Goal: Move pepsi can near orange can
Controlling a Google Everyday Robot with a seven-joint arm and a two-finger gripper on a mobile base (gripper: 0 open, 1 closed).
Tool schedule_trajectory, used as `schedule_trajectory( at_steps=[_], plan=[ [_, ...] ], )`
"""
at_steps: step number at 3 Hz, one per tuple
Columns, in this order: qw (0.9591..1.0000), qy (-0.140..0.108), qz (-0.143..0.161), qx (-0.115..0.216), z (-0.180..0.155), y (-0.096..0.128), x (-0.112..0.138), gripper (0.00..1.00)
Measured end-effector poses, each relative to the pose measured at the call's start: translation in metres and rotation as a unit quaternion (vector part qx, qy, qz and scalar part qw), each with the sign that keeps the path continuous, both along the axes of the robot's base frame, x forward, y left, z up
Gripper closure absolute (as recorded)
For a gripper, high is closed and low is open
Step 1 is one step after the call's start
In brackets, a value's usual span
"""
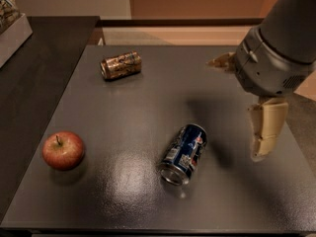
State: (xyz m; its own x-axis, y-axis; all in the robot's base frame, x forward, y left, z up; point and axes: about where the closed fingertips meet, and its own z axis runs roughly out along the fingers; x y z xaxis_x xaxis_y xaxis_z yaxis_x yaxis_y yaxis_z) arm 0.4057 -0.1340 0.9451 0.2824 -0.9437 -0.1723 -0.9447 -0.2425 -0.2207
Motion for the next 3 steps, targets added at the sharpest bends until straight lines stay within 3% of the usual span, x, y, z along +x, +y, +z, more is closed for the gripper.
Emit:
schedule_trajectory(
  at_steps=[1, 3],
  plan=[
    [0.9952, 0.012, 0.097, -0.008, -0.026, 0.037, -0.019, 0.00],
    [0.9751, 0.038, 0.211, -0.055, -0.081, 0.083, -0.037, 0.00]
  ],
)
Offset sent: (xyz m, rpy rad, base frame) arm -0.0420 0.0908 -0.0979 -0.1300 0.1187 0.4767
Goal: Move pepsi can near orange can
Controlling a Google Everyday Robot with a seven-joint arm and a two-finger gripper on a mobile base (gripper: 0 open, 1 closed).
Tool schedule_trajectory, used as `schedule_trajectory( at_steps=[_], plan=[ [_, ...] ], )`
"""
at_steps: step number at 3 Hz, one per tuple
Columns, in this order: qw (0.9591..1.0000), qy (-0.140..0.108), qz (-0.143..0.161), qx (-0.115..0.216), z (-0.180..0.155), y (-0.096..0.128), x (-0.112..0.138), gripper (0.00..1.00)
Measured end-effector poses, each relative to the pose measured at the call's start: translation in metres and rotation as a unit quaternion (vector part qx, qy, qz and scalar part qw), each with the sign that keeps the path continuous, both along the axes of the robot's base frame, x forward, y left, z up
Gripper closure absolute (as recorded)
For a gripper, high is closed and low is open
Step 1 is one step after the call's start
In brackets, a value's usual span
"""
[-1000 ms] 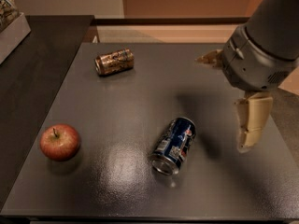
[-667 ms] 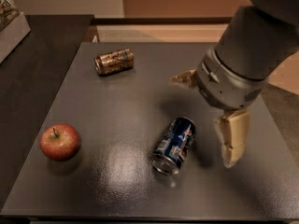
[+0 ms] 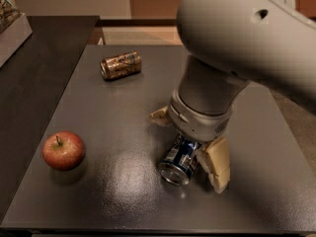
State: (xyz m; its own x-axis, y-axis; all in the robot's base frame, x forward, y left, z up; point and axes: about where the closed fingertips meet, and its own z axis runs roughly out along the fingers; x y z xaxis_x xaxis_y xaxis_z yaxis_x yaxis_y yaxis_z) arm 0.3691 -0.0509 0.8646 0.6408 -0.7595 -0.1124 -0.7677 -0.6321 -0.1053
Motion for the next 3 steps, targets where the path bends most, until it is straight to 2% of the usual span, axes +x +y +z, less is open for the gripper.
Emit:
schedule_trajectory(
  at_steps=[1, 2, 3],
  plan=[
    [0.9993, -0.001, 0.034, -0.016, -0.015, 0.011, 0.003, 0.00],
    [0.9982, -0.005, 0.053, -0.027, -0.024, 0.011, 0.010, 0.17],
    [0.9979, -0.010, 0.058, -0.028, -0.021, 0.009, 0.017, 0.41]
  ],
)
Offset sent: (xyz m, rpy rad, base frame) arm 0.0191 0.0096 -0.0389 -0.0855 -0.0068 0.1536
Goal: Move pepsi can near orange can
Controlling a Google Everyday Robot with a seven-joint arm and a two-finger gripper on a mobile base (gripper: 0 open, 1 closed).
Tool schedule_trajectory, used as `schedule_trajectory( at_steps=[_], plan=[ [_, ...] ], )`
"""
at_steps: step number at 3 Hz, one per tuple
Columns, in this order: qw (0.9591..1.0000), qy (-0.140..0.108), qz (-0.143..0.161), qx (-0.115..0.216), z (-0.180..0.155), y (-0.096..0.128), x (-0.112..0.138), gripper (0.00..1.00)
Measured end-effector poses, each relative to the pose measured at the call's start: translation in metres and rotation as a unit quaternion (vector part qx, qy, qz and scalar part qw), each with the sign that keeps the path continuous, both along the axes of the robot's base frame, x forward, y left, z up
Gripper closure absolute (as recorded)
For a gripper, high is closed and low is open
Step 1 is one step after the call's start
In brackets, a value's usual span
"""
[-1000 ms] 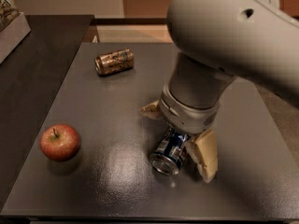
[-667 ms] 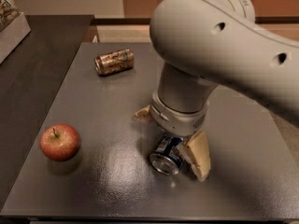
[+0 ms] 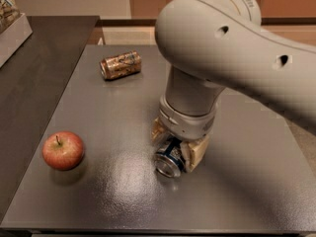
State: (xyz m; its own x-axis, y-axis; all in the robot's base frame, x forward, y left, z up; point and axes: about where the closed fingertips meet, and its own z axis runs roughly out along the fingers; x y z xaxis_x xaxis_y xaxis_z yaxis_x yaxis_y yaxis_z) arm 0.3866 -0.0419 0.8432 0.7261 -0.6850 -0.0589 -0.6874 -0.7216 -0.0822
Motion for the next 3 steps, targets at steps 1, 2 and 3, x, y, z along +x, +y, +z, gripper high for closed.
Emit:
schedule_trajectory(
  at_steps=[1, 2, 3],
  plan=[
    [0.9999, -0.009, 0.000, 0.009, 0.013, 0.003, 0.008, 0.64],
    [0.9993, -0.032, 0.006, 0.020, 0.037, 0.019, 0.016, 0.87],
    [0.9970, -0.071, 0.012, 0.030, 0.054, 0.041, 0.025, 1.00]
  ],
)
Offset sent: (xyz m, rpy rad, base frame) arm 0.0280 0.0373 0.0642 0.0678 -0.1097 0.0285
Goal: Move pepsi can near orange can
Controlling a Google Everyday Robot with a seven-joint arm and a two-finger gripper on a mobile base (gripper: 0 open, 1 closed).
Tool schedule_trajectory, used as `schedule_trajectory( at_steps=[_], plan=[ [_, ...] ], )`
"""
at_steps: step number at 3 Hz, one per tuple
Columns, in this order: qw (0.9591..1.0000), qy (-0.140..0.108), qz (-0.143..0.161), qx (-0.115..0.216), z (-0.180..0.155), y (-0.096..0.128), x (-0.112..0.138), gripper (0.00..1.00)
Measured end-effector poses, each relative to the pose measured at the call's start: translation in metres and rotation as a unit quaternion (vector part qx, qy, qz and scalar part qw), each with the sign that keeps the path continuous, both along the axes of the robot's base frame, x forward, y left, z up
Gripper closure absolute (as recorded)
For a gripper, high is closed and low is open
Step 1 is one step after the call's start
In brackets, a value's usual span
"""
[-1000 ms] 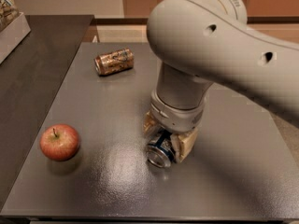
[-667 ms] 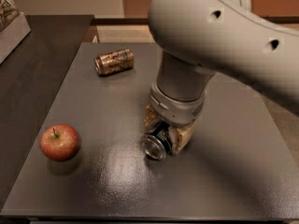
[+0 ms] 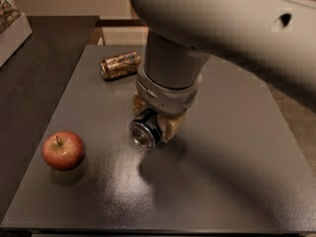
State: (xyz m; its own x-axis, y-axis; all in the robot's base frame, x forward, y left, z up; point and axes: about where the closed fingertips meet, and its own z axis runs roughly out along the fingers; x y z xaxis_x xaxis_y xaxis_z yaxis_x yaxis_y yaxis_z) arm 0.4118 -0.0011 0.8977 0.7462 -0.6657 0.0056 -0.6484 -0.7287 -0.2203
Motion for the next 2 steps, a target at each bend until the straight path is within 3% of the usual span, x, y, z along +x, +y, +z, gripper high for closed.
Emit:
schedule_trajectory(
  at_steps=[1, 2],
  plan=[
    [0.9989, -0.045, 0.009, 0.013, 0.012, 0.027, 0.019, 1.00],
    [0.9976, -0.066, 0.002, 0.022, 0.011, 0.041, 0.053, 1.00]
  ],
)
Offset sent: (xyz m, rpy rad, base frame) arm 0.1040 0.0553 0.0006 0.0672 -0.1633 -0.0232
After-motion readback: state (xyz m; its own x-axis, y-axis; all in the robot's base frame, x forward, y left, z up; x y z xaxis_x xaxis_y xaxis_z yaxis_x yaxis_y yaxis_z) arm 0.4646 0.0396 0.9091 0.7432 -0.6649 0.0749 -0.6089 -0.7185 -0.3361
